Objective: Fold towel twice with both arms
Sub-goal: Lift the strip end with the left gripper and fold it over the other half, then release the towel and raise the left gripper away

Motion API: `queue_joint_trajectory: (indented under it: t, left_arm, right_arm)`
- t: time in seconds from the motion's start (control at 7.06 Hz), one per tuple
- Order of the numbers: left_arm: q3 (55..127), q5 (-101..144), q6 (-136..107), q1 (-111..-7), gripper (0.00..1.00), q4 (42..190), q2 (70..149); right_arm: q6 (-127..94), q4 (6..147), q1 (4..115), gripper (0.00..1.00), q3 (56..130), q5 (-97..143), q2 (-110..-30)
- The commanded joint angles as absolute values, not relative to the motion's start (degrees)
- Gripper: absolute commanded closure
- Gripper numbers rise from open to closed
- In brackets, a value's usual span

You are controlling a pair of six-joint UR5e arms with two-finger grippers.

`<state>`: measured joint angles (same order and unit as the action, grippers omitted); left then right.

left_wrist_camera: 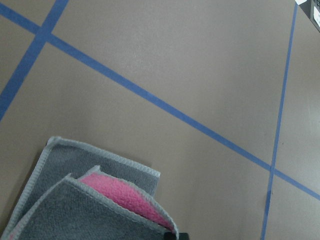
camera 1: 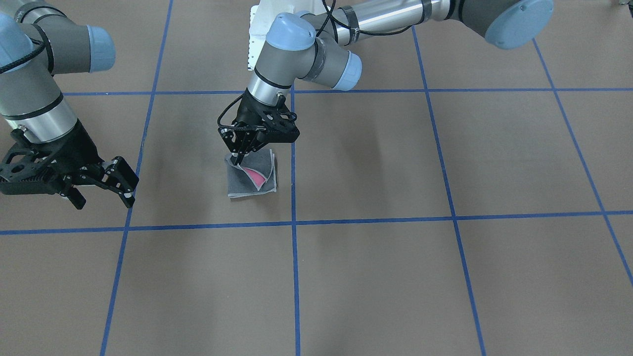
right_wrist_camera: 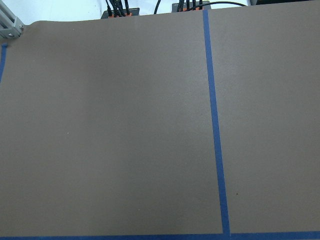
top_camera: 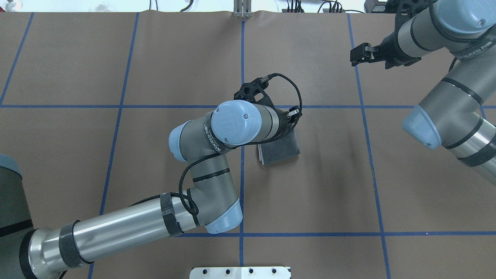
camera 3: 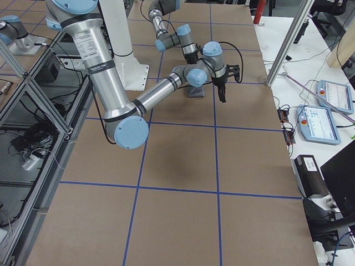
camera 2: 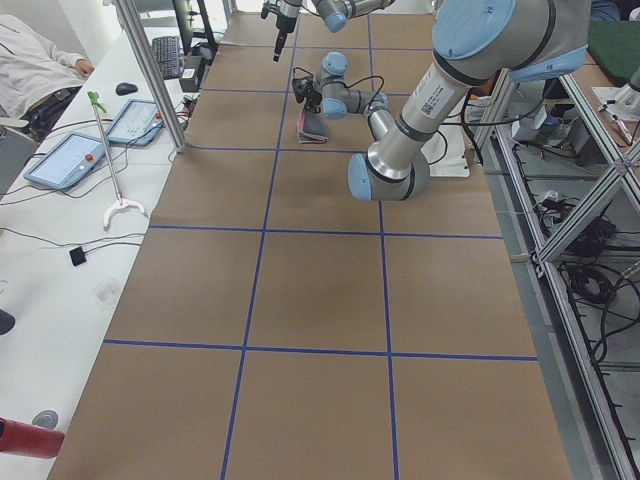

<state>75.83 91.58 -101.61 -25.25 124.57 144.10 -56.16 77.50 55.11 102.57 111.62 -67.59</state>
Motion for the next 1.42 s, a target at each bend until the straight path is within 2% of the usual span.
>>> queue_joint_trajectory:
  t: [0.0, 0.42, 0.57, 0.71, 0.85, 0.99, 1.13, 1.28]
  left_arm:
    - [75.24, 91.58, -101.60, -26.10, 1.00, 121.48, 144.14]
    - [71.12, 91.58, -101.69, -25.66, 1.00, 121.55, 145.36]
    - [69.10, 91.50, -102.39, -25.58, 0.87, 121.64, 147.46]
    - [66.30, 91.41, -102.57, -25.23, 0.78, 121.64, 149.83]
    - [65.83, 91.41, -102.22, -25.22, 0.55, 121.64, 150.11]
    - [65.83, 91.41, -101.69, -25.22, 0.25, 121.64, 150.12]
    - [66.27, 91.67, -101.52, -25.31, 0.00, 121.55, 150.12]
    - [67.49, 93.32, -99.25, -25.66, 0.00, 120.94, 150.12]
  right_arm:
    - [-56.16, 77.52, 55.11, 0.00, 102.57, 111.62, -67.59]
    - [-56.16, 77.52, 55.11, 0.00, 102.57, 111.53, -67.59]
    - [-56.16, 77.52, 55.11, 0.00, 102.57, 111.53, -67.50]
    - [-56.16, 77.52, 55.11, 0.00, 102.57, 111.53, -67.59]
    - [-56.08, 77.52, 55.11, 0.00, 102.39, 111.53, -67.59]
    - [-56.16, 77.52, 55.11, 0.00, 102.48, 111.62, -67.50]
    - [-56.16, 77.52, 55.11, 0.00, 102.57, 111.53, -67.50]
    - [-55.99, 77.52, 55.11, 0.00, 102.48, 111.53, -67.59]
